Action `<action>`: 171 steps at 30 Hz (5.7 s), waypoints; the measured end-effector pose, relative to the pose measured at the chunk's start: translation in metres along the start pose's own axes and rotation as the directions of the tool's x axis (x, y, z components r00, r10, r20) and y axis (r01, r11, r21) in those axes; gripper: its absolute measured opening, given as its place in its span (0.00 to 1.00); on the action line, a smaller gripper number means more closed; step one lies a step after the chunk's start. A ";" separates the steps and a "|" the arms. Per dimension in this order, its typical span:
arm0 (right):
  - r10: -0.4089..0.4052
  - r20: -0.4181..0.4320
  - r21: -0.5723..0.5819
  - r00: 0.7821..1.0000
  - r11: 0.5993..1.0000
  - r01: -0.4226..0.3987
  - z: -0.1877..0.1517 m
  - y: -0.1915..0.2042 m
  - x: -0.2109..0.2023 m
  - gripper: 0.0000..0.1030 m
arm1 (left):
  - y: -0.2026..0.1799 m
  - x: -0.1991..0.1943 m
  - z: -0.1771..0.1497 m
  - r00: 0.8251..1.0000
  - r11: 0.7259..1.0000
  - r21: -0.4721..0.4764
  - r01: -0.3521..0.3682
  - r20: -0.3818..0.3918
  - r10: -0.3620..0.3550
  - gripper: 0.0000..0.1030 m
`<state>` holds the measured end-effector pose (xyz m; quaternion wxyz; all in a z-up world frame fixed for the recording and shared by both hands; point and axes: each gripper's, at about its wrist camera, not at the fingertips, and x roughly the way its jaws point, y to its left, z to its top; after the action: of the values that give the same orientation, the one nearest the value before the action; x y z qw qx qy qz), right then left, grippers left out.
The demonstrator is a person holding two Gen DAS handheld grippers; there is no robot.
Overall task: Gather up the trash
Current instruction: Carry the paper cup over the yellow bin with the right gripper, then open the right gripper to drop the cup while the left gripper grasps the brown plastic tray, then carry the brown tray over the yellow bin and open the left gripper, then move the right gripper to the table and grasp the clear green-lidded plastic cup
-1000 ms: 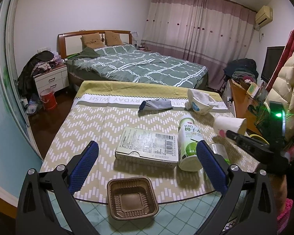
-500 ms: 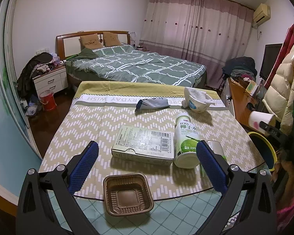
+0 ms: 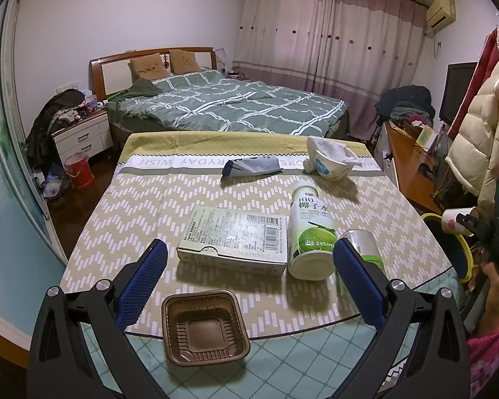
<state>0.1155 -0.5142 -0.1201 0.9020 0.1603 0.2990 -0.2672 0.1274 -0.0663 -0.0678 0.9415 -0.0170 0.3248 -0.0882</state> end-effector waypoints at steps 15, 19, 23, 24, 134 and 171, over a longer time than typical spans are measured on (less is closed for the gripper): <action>-0.055 0.019 -0.010 0.998 0.998 0.055 -0.002 0.005 0.000 0.26 | 0.012 0.011 -0.015 0.997 0.999 -0.008 -0.048 -0.054 0.047 0.95; -0.058 0.017 -0.019 0.998 0.998 0.059 -0.001 0.007 0.001 0.26 | 0.021 0.016 -0.029 0.988 0.993 -0.002 -0.115 -0.099 0.115 0.95; -0.058 0.011 -0.022 0.998 0.998 0.058 -0.001 0.008 0.002 0.26 | 0.028 0.023 -0.042 0.979 0.991 -0.006 -0.135 -0.153 0.133 0.95; -0.058 0.011 -0.022 0.998 0.998 0.059 -0.001 0.007 0.002 0.26 | 0.029 0.025 -0.045 0.978 0.991 -0.007 -0.135 -0.161 0.132 0.95; 0.104 -0.022 -0.120 0.994 0.987 -0.106 -0.030 0.011 -0.037 0.56 | -0.122 0.063 0.095 0.981 0.984 0.130 0.119 0.137 -0.136 0.95; 0.375 -0.229 -0.387 0.898 0.812 -0.438 -0.132 0.204 -0.087 0.52 | 0.126 0.131 0.075 0.898 0.860 -0.312 -0.405 0.040 0.438 0.95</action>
<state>0.1142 -0.2573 -0.1416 0.9273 0.0366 0.3721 0.0167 0.2945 0.0330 -0.0998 0.9410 -0.0908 0.2778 0.1707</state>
